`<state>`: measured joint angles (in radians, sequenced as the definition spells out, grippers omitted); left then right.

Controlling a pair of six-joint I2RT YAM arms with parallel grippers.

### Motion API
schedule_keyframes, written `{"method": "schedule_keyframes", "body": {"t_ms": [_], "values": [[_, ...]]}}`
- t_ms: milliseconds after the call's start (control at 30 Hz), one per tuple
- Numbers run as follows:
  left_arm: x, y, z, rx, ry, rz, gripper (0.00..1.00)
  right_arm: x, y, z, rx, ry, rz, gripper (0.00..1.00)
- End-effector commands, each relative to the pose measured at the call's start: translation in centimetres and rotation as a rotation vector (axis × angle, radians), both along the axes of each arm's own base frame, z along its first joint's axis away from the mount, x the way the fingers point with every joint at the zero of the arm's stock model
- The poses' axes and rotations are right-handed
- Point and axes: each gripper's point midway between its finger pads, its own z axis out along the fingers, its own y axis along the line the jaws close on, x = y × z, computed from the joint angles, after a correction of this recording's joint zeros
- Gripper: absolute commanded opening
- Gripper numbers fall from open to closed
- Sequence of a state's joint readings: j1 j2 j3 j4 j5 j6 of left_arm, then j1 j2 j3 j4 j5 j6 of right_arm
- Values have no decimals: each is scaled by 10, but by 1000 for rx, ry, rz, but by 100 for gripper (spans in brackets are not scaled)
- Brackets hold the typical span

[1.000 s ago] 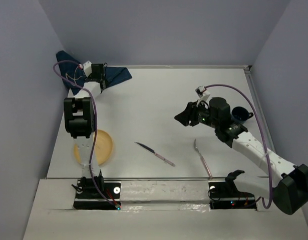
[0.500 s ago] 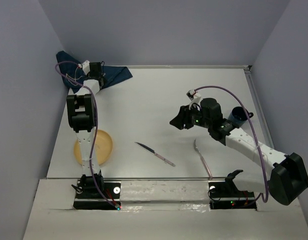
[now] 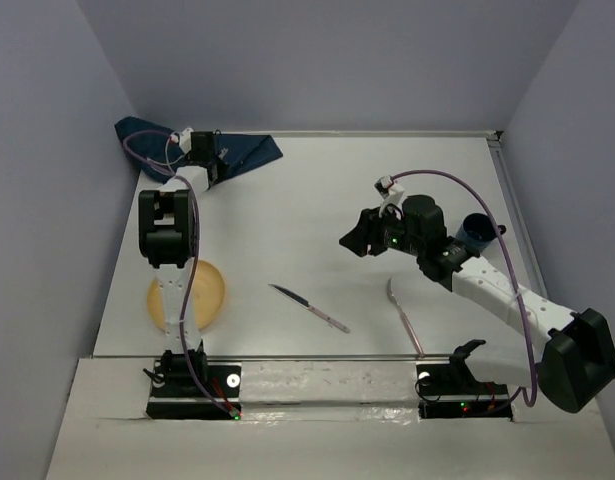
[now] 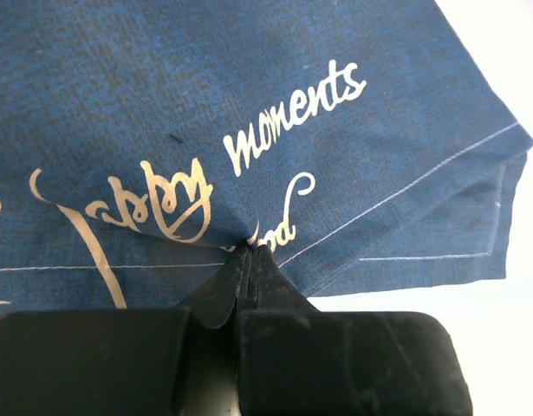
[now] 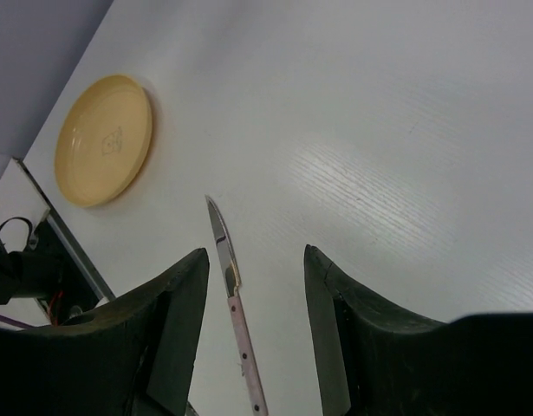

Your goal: Set the dinner table for one person

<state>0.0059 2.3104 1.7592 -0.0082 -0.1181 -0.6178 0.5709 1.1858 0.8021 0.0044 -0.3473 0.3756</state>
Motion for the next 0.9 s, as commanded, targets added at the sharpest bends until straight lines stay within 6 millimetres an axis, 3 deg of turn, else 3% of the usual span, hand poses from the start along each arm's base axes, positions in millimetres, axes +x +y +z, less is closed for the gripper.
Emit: {"method": "schedule_keyframes", "body": {"t_ms": [0, 67, 100, 133, 167, 200, 233, 300, 500, 667, 700, 733, 800, 867], "values": [[-19, -102, 90, -167, -221, -167, 0, 21, -7, 32, -15, -132, -84, 56], [-29, -127, 130, -218, -307, -190, 0, 25, -13, 31, -37, -139, -117, 62], [-45, -148, 123, -240, -291, -216, 0, 30, -17, 31, -52, -152, -147, 64], [-51, -158, 156, -286, -375, -224, 0, 33, -19, 29, -65, -154, -159, 65], [-59, -166, 162, -312, -388, -229, 0, 35, -23, 21, -96, -135, -179, 69], [-71, -173, 155, -335, -375, -231, 0, 37, -26, 17, -117, -136, -188, 70], [-81, -187, 182, -384, -433, -249, 0, 40, -27, 12, -140, -124, -199, 72], [-101, -209, 186, -416, -437, -288, 0, 45, -34, 7, -172, -120, -240, 77], [-141, -235, 244, -489, -544, -361, 0, 66, -59, -10, -199, -65, -328, 83], [-143, -242, 260, -441, -566, -404, 0, 84, -86, -37, -237, 11, -411, 86], [-138, -246, 274, -431, -585, -422, 0, 89, -93, -40, -233, 26, -436, 86], [-132, -251, 251, -373, -519, -456, 0, 92, -96, -49, -245, 49, -444, 87], [-120, -254, 255, -322, -501, -473, 0, 101, -100, -60, -269, 75, -469, 89], [-115, -262, 246, -323, -480, -504, 0, 107, -100, -66, -283, 81, -470, 94]]}}
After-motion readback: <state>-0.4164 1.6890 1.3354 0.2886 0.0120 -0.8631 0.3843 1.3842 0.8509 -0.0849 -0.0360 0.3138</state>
